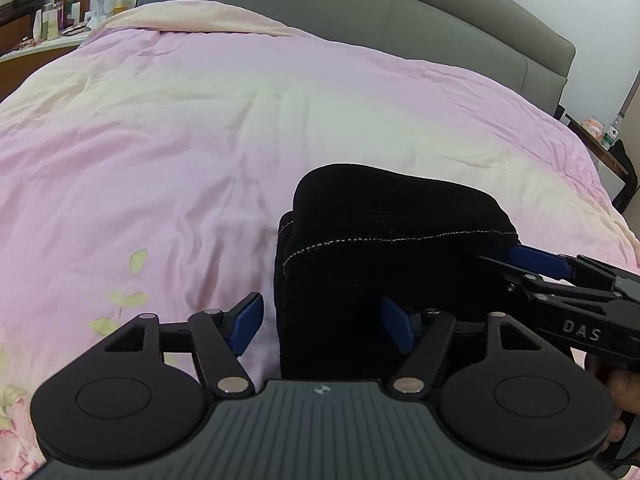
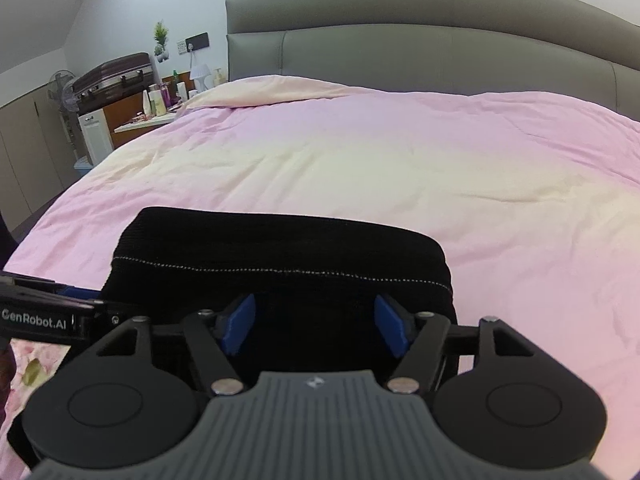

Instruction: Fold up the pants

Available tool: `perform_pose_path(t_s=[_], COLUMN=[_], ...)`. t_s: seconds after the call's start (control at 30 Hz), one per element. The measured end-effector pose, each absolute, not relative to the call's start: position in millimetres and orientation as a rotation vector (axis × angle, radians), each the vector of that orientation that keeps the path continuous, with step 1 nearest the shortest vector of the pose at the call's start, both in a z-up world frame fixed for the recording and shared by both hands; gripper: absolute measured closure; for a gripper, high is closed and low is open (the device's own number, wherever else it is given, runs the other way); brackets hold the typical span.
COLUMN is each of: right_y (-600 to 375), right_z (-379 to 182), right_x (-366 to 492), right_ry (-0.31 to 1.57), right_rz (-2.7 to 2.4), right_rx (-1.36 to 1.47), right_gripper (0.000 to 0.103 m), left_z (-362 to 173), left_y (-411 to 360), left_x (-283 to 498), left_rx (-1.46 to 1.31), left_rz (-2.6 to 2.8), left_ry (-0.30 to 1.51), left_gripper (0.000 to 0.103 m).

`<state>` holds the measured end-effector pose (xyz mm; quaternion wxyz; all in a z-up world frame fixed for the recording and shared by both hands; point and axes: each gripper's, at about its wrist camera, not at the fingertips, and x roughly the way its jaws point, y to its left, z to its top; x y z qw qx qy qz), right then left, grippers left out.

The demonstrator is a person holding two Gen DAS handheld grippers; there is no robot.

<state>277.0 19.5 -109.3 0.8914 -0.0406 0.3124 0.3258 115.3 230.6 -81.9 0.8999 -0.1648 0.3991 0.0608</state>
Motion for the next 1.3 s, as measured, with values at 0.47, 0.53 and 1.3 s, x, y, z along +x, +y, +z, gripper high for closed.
perform_pose_path(t_s=[0.47, 0.53, 1.3], right_y=[-88, -96, -80], right_z=[-103, -108, -200], right_x=[286, 296, 365], right_ry=[0.895, 0.942, 1.321], right_rz=[0.861, 0.876, 1.067], right_rx=[0.112, 0.176, 0.573], right_gripper=[0.026, 0.026, 0.005], left_z=[-118, -122, -174], left_y=[295, 295, 271], left_x=[67, 68, 110], left_rx=[-0.834, -0.847, -0.941], left_rz=[-0.086, -0.098, -0.261], left_ry=[0.952, 0.959, 0.986], left_gripper=[0.013, 0.01, 0.0])
